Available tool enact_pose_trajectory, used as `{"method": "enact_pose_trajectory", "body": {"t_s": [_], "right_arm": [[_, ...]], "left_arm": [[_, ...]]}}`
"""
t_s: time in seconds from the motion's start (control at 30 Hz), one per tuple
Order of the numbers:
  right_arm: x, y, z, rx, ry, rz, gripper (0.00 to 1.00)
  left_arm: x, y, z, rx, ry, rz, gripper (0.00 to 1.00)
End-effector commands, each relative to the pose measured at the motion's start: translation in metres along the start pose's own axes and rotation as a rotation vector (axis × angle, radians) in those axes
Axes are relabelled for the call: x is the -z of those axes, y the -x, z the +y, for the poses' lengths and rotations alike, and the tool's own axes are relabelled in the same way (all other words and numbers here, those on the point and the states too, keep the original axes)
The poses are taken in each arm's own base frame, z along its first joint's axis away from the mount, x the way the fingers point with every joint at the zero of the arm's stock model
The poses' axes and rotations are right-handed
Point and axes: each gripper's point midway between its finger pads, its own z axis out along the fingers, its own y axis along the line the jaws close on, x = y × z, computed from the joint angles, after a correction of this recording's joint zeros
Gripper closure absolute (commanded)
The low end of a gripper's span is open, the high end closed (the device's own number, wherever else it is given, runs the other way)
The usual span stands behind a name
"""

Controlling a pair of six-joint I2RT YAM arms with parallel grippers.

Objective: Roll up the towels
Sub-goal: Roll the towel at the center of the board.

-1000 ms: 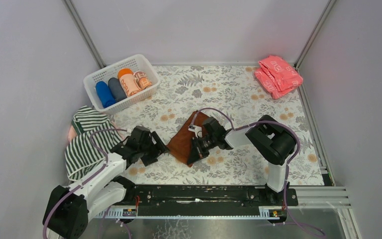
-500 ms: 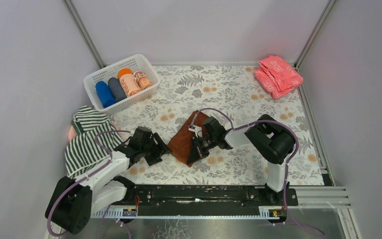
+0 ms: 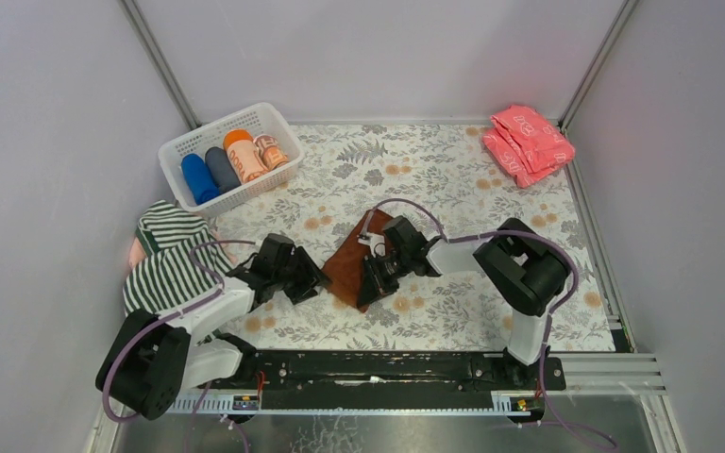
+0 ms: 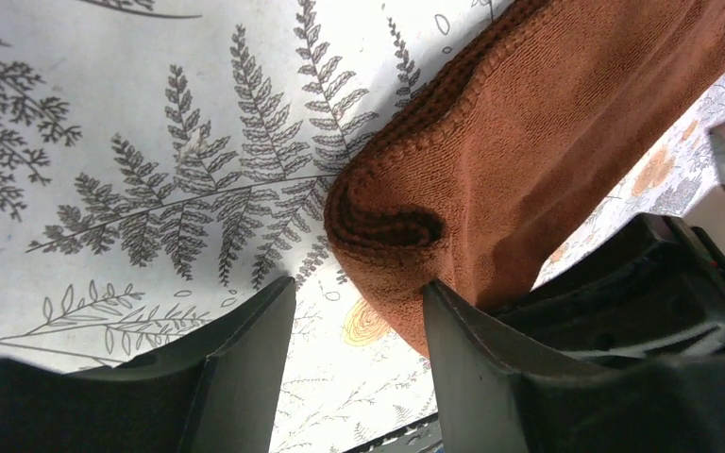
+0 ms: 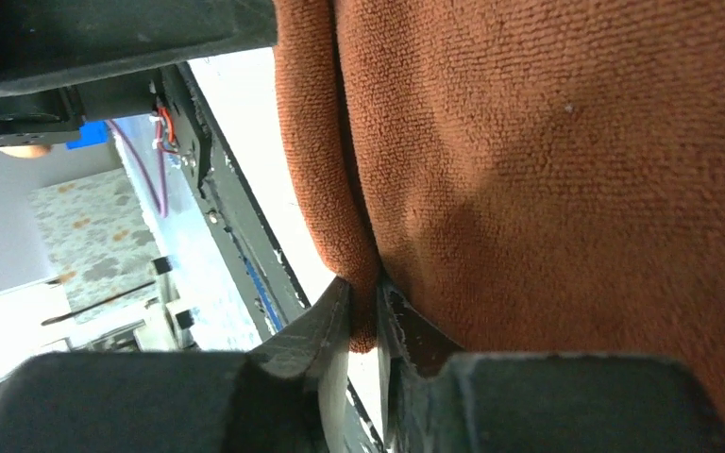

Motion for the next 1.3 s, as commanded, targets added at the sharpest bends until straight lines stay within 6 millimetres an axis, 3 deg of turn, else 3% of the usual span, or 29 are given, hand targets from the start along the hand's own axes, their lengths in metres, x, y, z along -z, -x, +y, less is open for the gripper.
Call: {"method": "enact_pose_trajectory", "body": {"t_s": [0.0,0.13,0.27,0.4,0.57,0.7,1.27], "right_arm": [[0.025,0.028,0.013,0.118,-0.106,-0.09,0.75],[0.043,0.035,0.018,0.197,-0.236,-0.127,0.64],[0.052,0.038,0.037,0.323,-0.336,-0.159,0.57],[0.039,0.03,0.052,0.426,-0.37,-0.136,0.56],[0.022,0.027,0.056,0.487,-0.401,-0.106,0.55],[0.01,0.027,0.047,0.523,-0.454,-0.067,0.55],[0.003,0.02,0.019,0.569,-0.554,0.016,0.54]], "left_arm": [[-0.008,0.003,0.019,0.002,0.067,-0.024,0.48],[-0.013,0.0,0.03,0.008,0.1,-0.015,0.48],[-0.015,-0.003,0.034,0.015,0.112,-0.003,0.49],[-0.015,-0.003,0.035,0.017,0.115,-0.003,0.49],[-0.014,-0.004,0.037,0.017,0.126,-0.002,0.5],[-0.014,-0.005,0.039,0.02,0.132,-0.001,0.5],[-0.014,-0.005,0.039,0.019,0.134,0.002,0.5]]}}
